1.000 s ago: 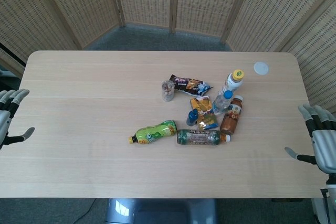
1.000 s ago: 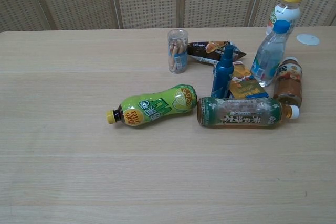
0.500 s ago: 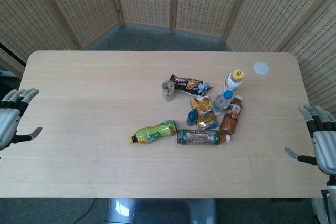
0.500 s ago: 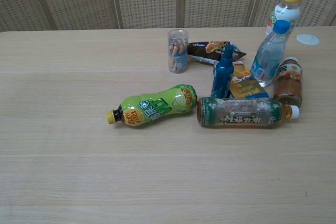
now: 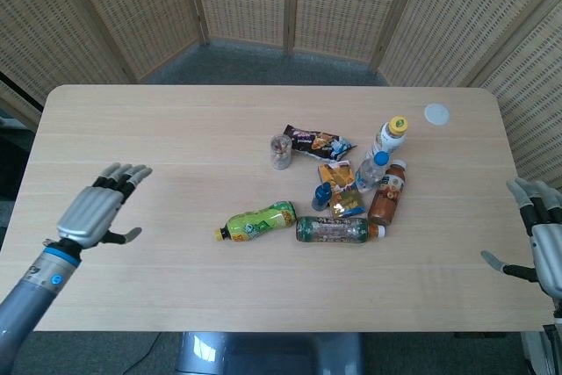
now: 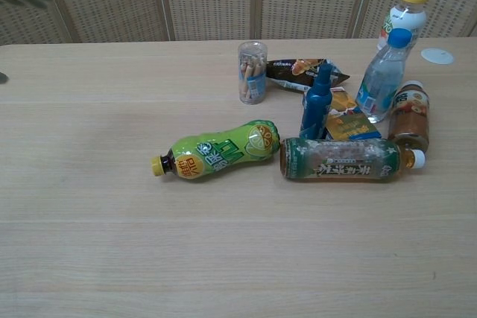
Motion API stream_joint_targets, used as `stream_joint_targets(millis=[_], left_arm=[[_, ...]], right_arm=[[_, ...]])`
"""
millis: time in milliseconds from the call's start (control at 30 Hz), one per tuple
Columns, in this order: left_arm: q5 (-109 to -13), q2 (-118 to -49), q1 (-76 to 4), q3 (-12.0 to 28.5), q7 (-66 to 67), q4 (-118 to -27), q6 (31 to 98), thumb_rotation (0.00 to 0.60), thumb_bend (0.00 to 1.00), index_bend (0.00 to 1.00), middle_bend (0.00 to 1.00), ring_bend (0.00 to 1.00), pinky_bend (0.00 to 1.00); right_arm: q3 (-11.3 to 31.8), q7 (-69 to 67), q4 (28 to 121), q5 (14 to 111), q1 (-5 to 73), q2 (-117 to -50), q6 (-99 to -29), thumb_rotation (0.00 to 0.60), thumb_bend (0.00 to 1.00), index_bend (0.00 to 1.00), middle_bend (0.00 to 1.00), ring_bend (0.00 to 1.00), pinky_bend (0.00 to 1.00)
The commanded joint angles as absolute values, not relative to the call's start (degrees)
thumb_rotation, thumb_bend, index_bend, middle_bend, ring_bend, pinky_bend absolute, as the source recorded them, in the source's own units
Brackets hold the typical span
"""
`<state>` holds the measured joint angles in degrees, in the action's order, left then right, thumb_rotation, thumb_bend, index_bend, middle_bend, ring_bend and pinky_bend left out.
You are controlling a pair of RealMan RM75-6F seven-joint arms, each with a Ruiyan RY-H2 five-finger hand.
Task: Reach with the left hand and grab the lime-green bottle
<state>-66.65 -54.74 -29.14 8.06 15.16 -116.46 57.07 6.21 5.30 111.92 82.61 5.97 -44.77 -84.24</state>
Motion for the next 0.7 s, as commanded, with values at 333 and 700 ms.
stream_joint_targets(millis=[333, 700], left_arm=[[-49.22, -79.27, -40.77, 7.17, 36.65, -110.7, 59.84, 0.6, 0.3, 0.0, 0.0, 0.0, 0.0], [-43.58, -95.23, -45.92, 9.41, 37.53, -95.75, 59.48, 0.6, 0.3, 0.0, 0.0, 0.0, 0.0]], right_arm=[[5.72, 2.01, 110.22, 82.86, 4.22, -44.27, -85.94, 0.506, 0.01, 0.0, 0.0, 0.0, 0.0], [5.59, -0.8, 109.43, 82.67, 2.94, -43.38, -87.05, 0.503, 0.02, 0.0, 0.0, 0.0, 0.0]])
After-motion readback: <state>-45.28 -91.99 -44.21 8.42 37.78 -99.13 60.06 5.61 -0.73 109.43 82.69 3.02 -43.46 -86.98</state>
